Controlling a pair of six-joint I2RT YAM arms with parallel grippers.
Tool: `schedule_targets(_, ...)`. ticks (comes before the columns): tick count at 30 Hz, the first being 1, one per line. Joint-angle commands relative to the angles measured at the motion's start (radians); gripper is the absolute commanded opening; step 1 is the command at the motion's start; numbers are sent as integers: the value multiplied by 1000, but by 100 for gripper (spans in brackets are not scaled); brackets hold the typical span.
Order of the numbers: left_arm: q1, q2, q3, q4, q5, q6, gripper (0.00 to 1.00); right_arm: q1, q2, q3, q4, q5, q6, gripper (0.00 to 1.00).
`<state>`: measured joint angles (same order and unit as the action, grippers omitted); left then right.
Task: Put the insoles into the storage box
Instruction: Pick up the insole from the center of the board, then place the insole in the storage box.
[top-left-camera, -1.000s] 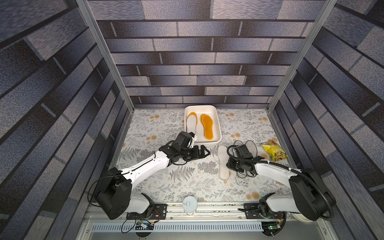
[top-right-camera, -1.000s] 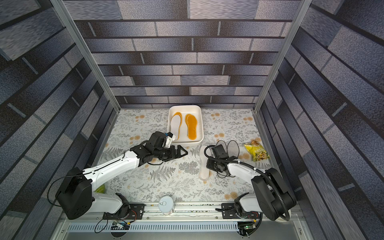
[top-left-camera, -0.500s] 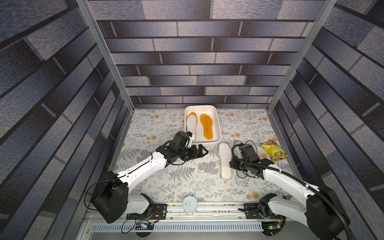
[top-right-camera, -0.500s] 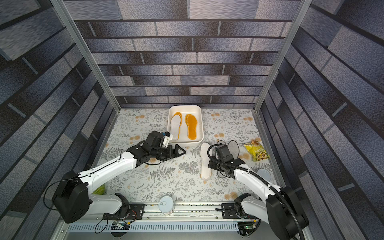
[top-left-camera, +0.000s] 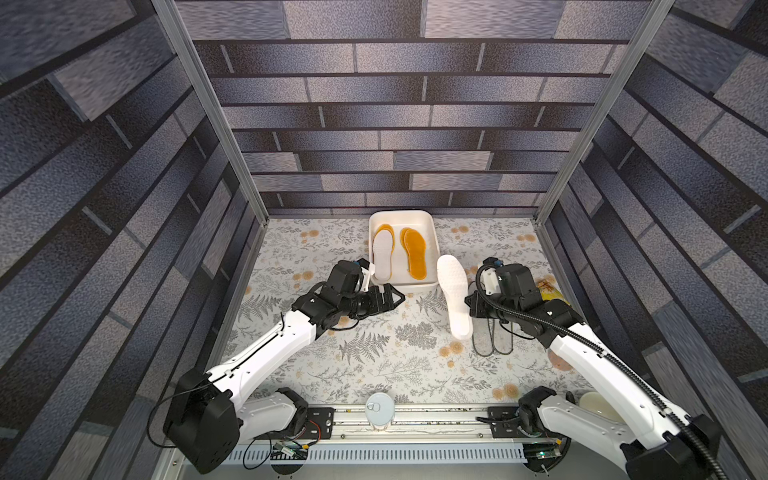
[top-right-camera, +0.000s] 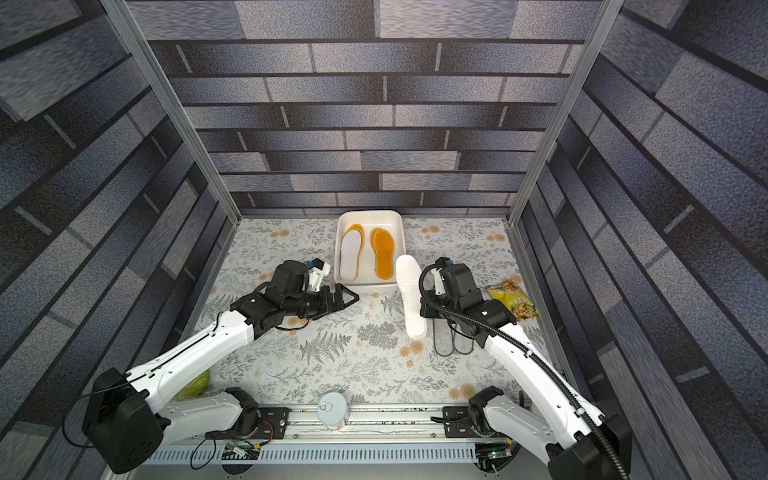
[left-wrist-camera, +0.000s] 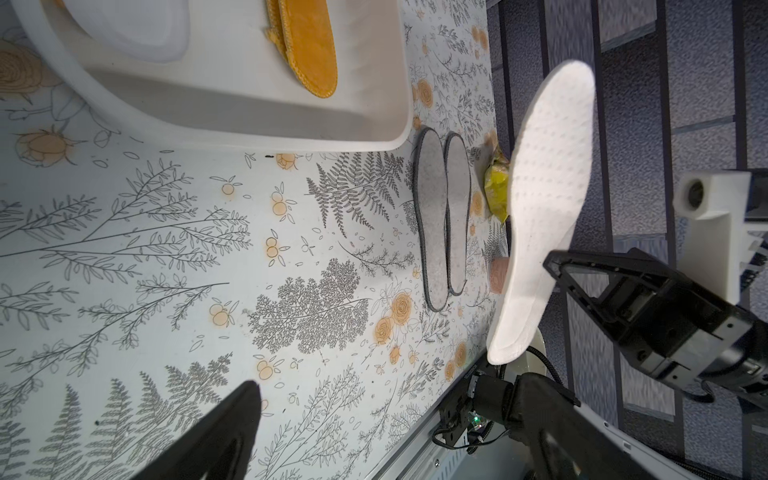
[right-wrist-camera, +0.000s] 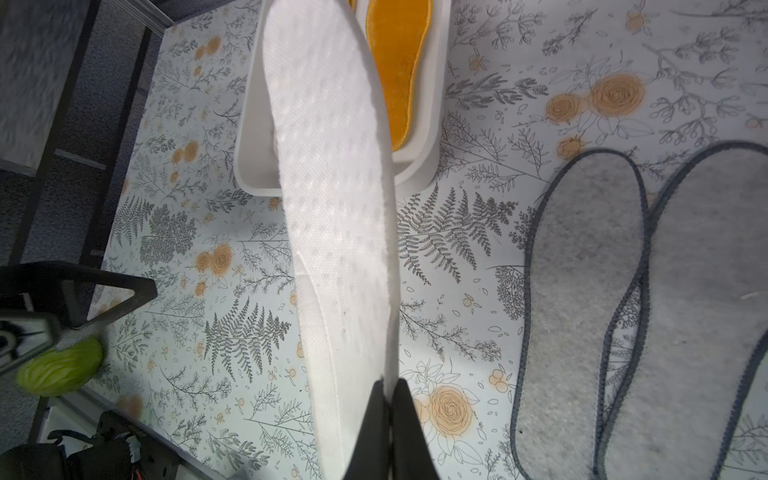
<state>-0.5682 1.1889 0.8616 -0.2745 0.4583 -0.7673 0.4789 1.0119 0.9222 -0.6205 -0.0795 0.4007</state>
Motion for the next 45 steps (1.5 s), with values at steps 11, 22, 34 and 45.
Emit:
schedule_targets(11, 16, -27, -13, -31, -9, 15, 100, -8, 492, 468, 58, 16, -92, 0)
schedule_targets(22, 33, -29, -3, -35, 4, 21, 100, -20, 909, 815, 101, 16, 5, 0)
schedule_targets(34, 66, -27, 14, -49, 27, 39, 100, -49, 1182, 987, 99, -35, 40, 0)
schedule_targets(45, 91, -1, 13, -38, 52, 46, 100, -67, 1238, 1008, 79, -24, 17, 0)
